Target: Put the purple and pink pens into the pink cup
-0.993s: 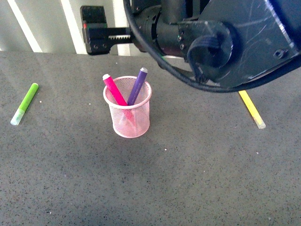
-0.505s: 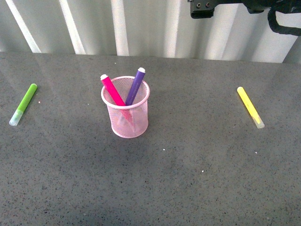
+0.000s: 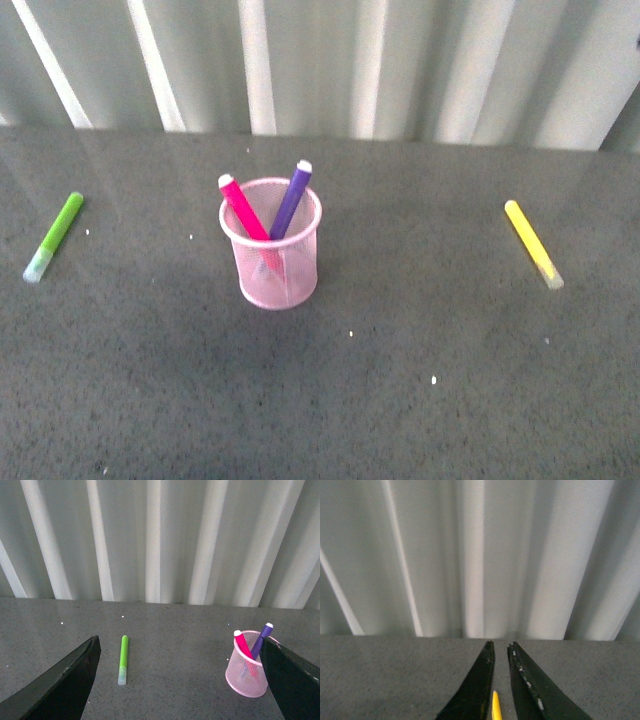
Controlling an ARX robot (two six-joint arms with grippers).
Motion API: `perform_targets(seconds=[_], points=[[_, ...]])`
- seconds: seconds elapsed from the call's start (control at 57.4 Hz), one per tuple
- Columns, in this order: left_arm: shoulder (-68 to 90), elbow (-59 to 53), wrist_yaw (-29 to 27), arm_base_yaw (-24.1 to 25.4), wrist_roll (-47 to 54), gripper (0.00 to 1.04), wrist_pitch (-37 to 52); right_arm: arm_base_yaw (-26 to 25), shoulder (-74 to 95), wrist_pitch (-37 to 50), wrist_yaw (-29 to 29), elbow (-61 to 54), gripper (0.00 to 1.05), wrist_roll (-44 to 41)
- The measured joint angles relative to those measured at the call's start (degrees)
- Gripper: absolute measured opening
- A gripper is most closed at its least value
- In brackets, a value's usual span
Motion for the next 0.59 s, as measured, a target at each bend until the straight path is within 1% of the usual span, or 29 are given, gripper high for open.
perform_targets(seconds=[0.035,0.122,0.192,0.244,0.401,0.557,0.592], points=[[0.0,0.0,0.0,0.0,0.0,0.98,0.0,-0.3,-1.3,0.0,-0.7,-1.3,0.03,-0.1],[0.0,0.0,0.0,0.0,0.0,0.98,0.0,-1.8,-5.0,0.1,-1.8,-4.7,0.03,-0.2],[0.0,0.0,0.0,0.0,0.0,0.98,0.0,-2.9,-5.8,2.8,-2.6,-7.2,0.03,-0.2],[0.0,0.0,0.0,0.0,0.0,0.98,0.0,-3.7,-7.0,2.7,-3.2,-9.3,0.03,-0.2],[0.0,0.0,0.0,0.0,0.0,0.98,0.0,-5.9,-15.9,-1.4,-5.7,-14.3,0.03,-0.2],[0.0,0.0,0.0,0.0,0.0,0.98,0.0,-7.5,-23.4,-6.3,-6.9,-17.1,0.03,-0.2],[0.0,0.0,0.0,0.0,0.0,0.98,0.0,-8.4,-24.9,-7.4,-8.2,-17.5,0.03,-0.2]])
